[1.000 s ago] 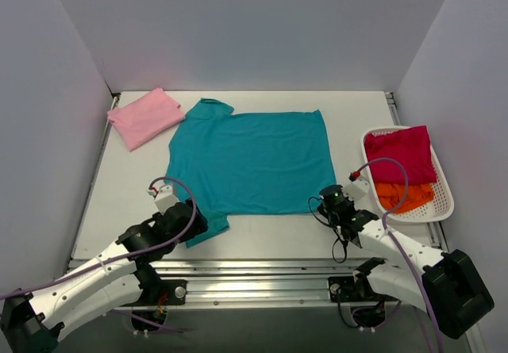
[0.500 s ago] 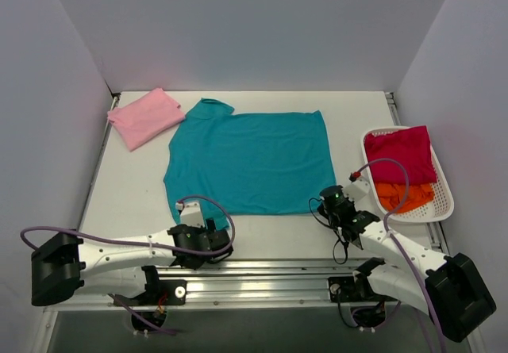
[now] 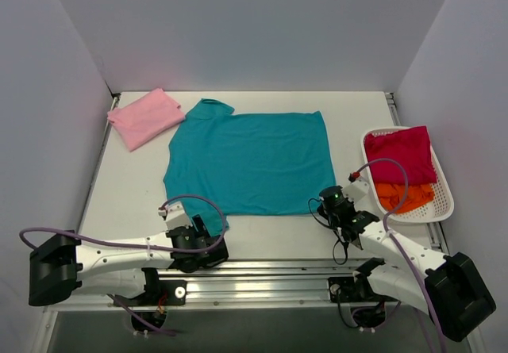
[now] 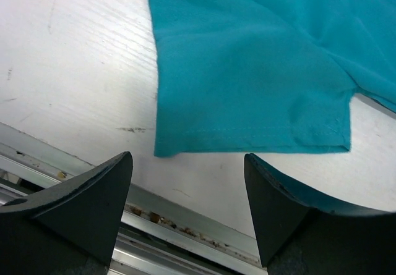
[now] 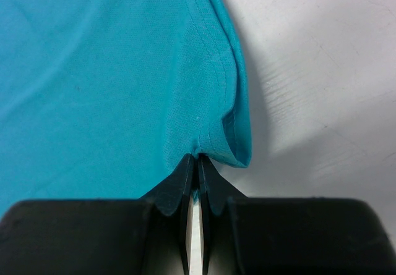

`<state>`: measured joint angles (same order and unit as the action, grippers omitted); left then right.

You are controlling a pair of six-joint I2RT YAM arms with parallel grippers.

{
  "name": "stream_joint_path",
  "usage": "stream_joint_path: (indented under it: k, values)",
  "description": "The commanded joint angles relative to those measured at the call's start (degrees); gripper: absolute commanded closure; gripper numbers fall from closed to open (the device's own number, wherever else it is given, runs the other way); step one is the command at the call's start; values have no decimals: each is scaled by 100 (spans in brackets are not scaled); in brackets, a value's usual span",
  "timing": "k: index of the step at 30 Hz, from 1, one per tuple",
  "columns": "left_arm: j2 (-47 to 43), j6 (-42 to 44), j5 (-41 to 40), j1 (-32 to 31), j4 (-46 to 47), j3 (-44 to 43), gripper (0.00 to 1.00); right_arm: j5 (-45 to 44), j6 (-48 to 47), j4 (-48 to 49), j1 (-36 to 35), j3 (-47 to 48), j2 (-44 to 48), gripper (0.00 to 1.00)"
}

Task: Fold and stack the t-shirts
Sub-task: Flatten the tshirt out

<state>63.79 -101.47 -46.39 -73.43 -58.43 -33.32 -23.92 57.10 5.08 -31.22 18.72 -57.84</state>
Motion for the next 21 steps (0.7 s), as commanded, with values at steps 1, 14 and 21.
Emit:
stream_joint_path:
  k: [1, 14, 21]
  values:
    - [335, -409, -239, 239, -371, -262, 18, -51, -6, 1, -42, 18, -60, 100]
    - [-288, 2536, 1518, 2131, 2854, 747, 18, 151, -199, 204, -42, 9, -183, 100]
    - [81, 1843, 1274, 1212, 2233, 547, 21, 142, -270, 274, -42, 35, -280, 100]
